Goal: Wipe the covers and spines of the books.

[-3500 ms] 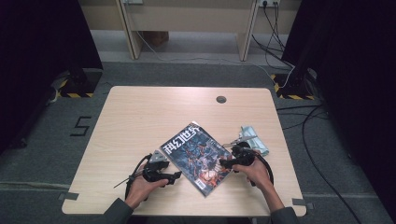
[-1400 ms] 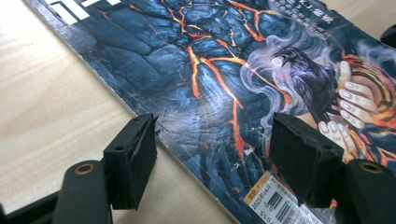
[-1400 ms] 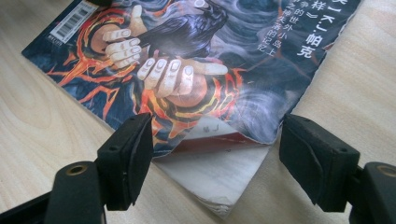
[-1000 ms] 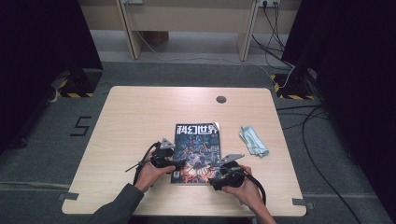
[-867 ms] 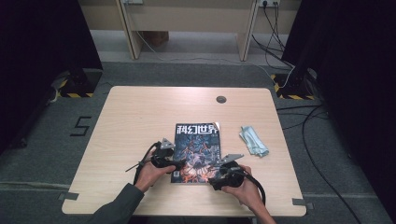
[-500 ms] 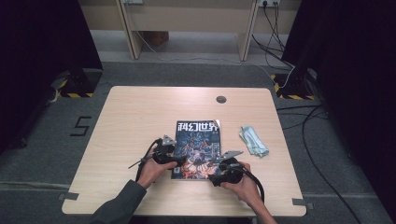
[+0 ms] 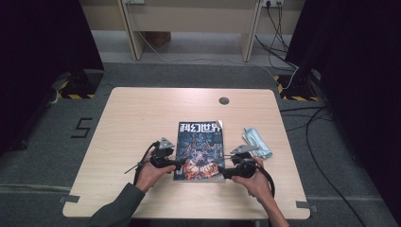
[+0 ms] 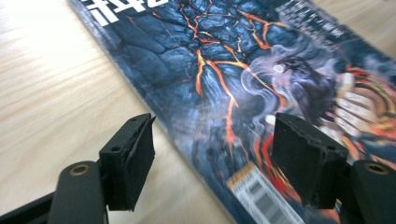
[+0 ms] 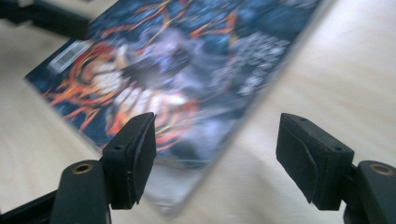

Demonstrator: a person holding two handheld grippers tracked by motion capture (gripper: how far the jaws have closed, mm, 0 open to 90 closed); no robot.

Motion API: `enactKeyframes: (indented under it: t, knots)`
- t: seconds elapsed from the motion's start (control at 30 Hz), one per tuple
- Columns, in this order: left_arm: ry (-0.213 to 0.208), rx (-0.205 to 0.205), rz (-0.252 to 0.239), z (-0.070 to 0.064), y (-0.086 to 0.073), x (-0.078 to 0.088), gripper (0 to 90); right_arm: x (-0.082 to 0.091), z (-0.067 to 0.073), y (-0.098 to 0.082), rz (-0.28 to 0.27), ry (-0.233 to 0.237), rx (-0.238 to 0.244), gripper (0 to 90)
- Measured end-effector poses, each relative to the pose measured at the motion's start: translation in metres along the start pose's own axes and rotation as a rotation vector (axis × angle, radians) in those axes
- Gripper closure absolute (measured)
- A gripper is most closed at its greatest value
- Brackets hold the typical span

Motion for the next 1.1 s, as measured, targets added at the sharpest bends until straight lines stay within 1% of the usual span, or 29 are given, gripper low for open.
enactKeyframes:
  t: [0.1,0.17,0.23,0.3,0.37,0.43,0.5,0.53,0.57,0.63,0.73,0.8,0.9,0.97,1.1]
  knots:
    - [-0.007,0.009,-0.011,0.002,-0.003,0.015,29.0,0.005,-0.014,0.002,-0.021,-0.025,-0.022,29.6]
    - [-0.012,0.022,-0.020,0.003,-0.006,0.026,28.9,0.008,-0.023,0.003,-0.022,-0.043,-0.027,29.6]
    - [-0.009,0.027,-0.029,0.005,-0.010,0.036,28.8,0.011,-0.031,0.004,-0.030,-0.069,-0.035,29.9]
    - [-0.007,0.037,-0.038,0.007,-0.014,0.045,28.8,0.015,-0.041,0.005,-0.040,-0.098,-0.032,30.8]
    - [-0.007,0.050,-0.045,0.009,-0.020,0.055,28.7,0.020,-0.049,0.006,-0.047,-0.119,-0.052,31.9]
    - [-0.002,0.057,-0.046,0.011,-0.025,0.063,28.6,0.023,-0.059,0.007,-0.056,-0.143,-0.056,32.7]
    - [0.001,0.069,-0.050,0.012,-0.031,0.071,28.5,0.026,-0.067,0.006,-0.055,-0.170,-0.061,33.4]
    - [0.001,0.074,-0.053,0.013,-0.034,0.075,28.4,0.027,-0.071,0.006,-0.058,-0.178,-0.062,33.9]
    - [0.003,0.077,-0.054,0.013,-0.036,0.079,28.4,0.028,-0.074,0.006,-0.057,-0.185,-0.075,34.2]
    - [0.008,0.086,-0.060,0.013,-0.039,0.085,28.3,0.028,-0.080,0.004,-0.050,-0.200,-0.078,34.7]
    - [0.017,0.084,-0.060,0.013,-0.044,0.093,28.3,0.029,-0.086,0.003,-0.048,-0.212,-0.083,36.7]
    - [0.013,0.080,-0.059,0.012,-0.047,0.095,28.2,0.030,-0.090,0.002,-0.044,-0.227,-0.085,38.3]
    - [0.015,0.076,-0.055,0.010,-0.051,0.098,28.0,0.029,-0.096,0.000,-0.036,-0.243,-0.082,42.6]
    - [0.019,0.068,-0.047,0.009,-0.053,0.100,28.0,0.029,-0.100,-0.001,-0.032,-0.248,-0.071,45.4]
    - [0.013,0.066,-0.039,0.006,-0.058,0.103,27.8,0.030,-0.111,0.000,-0.030,-0.281,-0.066,51.2]
Point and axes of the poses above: each handheld gripper's, and its own axes: x roughly backward along the jaws, y roughly out of its top, z roughly to its left, the point moved 7 cm from there along -x, roughly forward along the jaws, and after that the axes turned 9 degrees about -z, right-handed, at the moved point
